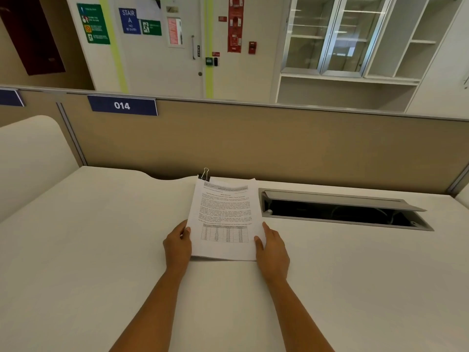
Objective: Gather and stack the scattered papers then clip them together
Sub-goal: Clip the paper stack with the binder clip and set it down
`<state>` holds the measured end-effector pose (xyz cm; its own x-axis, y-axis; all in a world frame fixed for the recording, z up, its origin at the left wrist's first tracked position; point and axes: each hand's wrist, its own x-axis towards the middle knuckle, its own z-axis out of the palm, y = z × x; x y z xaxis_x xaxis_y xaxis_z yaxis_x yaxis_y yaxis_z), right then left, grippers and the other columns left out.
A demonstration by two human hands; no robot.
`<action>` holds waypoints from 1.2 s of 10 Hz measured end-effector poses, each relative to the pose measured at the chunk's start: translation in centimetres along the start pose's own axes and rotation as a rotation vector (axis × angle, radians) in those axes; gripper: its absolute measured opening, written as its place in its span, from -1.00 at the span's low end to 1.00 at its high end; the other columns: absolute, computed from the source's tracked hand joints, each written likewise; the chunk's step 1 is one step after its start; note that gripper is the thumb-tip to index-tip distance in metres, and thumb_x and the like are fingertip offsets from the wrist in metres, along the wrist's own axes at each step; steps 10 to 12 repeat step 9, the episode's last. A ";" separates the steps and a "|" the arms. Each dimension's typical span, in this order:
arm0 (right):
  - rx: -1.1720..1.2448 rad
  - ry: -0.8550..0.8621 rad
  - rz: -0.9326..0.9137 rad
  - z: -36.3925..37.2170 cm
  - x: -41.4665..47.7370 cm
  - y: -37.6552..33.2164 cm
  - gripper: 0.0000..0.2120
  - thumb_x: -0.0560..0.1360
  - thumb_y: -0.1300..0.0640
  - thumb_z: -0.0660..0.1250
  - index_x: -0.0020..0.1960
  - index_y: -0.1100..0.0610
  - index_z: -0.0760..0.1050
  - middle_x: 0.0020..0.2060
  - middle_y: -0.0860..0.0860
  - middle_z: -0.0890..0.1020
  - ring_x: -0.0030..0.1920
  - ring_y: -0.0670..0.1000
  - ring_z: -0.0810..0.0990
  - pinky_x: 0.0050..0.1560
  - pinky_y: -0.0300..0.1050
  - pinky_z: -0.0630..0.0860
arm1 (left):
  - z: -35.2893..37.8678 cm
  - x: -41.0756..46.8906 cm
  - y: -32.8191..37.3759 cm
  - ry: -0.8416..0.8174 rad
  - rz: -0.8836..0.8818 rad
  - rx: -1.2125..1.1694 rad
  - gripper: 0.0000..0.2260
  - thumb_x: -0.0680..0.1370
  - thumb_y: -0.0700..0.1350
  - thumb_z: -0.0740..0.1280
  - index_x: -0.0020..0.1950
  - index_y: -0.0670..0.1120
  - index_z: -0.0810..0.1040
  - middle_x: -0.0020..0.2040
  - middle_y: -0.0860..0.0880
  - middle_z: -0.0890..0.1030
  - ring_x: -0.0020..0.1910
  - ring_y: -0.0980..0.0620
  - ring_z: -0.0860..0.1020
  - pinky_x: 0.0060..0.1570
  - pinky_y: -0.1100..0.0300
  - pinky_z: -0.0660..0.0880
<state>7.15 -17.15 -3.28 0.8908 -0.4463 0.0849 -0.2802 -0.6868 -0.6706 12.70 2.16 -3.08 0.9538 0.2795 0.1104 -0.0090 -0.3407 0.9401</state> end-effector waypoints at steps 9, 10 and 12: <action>-0.235 0.173 -0.175 0.8 -0.8 0.1 -0.61 0.61 -0.02 0.04 0.32 0.11 0.44 0.29 0.09 0.49 0.28 0.11 0.46 0.28 -0.01 0.39 | 2.1 -1.2 -2.1 -0.019 0.403 0.543 -0.68 0.53 -0.18 0.22 0.17 -0.36 0.53 0.17 -0.29 0.58 0.19 -0.26 0.54 0.20 -0.05 0.34; -0.235 0.173 -0.175 0.8 -0.8 0.1 -0.61 0.61 -0.02 0.04 0.32 0.11 0.44 0.29 0.09 0.49 0.28 0.11 0.46 0.28 -0.01 0.39 | 2.1 -1.2 -2.1 -0.019 0.403 0.543 -0.68 0.53 -0.18 0.22 0.17 -0.36 0.53 0.17 -0.29 0.58 0.19 -0.26 0.54 0.20 -0.05 0.34; -0.235 0.173 -0.175 0.8 -0.8 0.1 -0.61 0.61 -0.02 0.04 0.32 0.11 0.44 0.29 0.09 0.49 0.28 0.11 0.46 0.28 -0.01 0.39 | 2.1 -1.2 -2.1 -0.019 0.403 0.543 -0.68 0.53 -0.18 0.22 0.17 -0.36 0.53 0.17 -0.29 0.58 0.19 -0.26 0.54 0.20 -0.05 0.34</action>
